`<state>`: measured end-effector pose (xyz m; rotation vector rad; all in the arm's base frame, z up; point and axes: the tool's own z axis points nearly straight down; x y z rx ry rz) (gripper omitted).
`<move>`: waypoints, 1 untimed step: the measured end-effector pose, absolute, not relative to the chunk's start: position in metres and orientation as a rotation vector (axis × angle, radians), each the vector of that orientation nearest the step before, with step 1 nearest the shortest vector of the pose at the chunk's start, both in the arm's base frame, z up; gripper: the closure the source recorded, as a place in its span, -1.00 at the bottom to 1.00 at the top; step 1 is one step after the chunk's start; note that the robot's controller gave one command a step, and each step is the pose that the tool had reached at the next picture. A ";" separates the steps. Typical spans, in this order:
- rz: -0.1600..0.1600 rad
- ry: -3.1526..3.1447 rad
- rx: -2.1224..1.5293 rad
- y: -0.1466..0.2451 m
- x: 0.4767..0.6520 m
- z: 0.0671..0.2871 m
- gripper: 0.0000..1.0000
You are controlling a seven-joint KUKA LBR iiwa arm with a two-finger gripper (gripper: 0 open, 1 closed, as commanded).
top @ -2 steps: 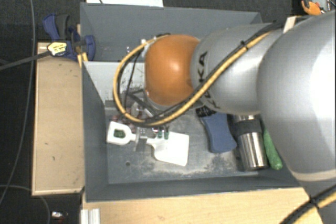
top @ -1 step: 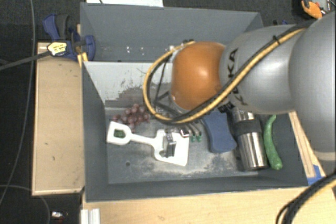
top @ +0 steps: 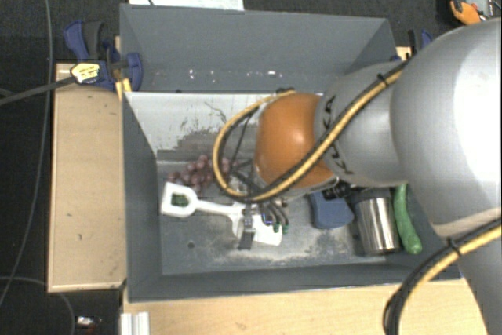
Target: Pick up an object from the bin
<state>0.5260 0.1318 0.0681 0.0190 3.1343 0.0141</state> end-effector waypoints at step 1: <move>0.003 3.124 -0.257 0.114 0.523 0.070 1.00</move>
Offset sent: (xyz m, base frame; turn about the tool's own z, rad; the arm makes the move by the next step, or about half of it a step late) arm 0.0000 0.0000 0.0000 0.0000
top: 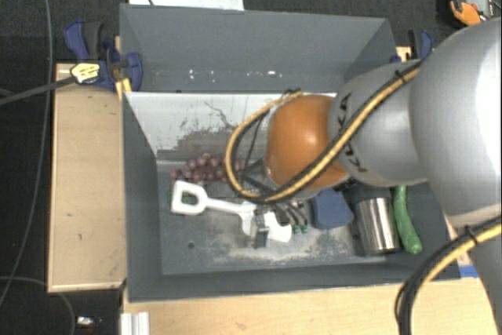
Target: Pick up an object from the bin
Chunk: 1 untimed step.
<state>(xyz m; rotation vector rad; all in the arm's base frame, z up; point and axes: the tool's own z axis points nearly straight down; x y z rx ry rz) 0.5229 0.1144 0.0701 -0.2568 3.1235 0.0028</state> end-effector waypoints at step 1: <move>0.003 3.124 -0.255 0.114 0.523 0.070 1.00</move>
Offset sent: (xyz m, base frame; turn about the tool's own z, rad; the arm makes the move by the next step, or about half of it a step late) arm -0.0001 0.0002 0.0791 0.0010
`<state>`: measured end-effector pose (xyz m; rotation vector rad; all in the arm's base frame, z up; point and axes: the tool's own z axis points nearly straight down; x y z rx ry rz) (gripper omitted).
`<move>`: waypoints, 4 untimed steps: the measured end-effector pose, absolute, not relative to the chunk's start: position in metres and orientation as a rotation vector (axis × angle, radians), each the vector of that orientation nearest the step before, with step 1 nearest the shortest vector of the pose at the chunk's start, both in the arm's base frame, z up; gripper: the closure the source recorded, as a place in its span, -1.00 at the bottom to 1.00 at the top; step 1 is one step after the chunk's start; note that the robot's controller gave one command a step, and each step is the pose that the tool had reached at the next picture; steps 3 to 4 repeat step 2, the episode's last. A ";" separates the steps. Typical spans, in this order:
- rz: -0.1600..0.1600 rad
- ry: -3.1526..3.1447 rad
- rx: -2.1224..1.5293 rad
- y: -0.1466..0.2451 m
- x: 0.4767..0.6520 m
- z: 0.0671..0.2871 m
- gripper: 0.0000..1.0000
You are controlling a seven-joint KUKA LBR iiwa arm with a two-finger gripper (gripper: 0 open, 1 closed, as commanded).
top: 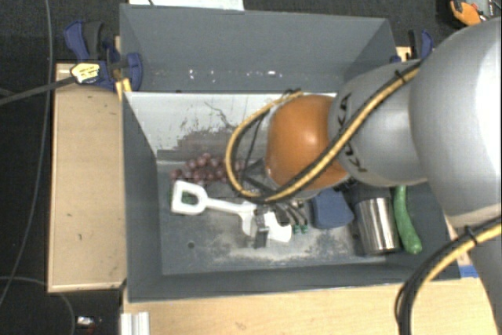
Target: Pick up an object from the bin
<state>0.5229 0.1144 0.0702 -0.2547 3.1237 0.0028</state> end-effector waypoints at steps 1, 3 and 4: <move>0.002 3.131 -0.250 0.114 0.520 0.107 1.00; 0.002 3.132 -0.243 0.114 0.521 0.154 1.00; 0.002 3.132 -0.243 0.114 0.521 0.154 1.00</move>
Offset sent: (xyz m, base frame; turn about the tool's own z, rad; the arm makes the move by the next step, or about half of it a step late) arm -0.0032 -0.0006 0.0972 0.0017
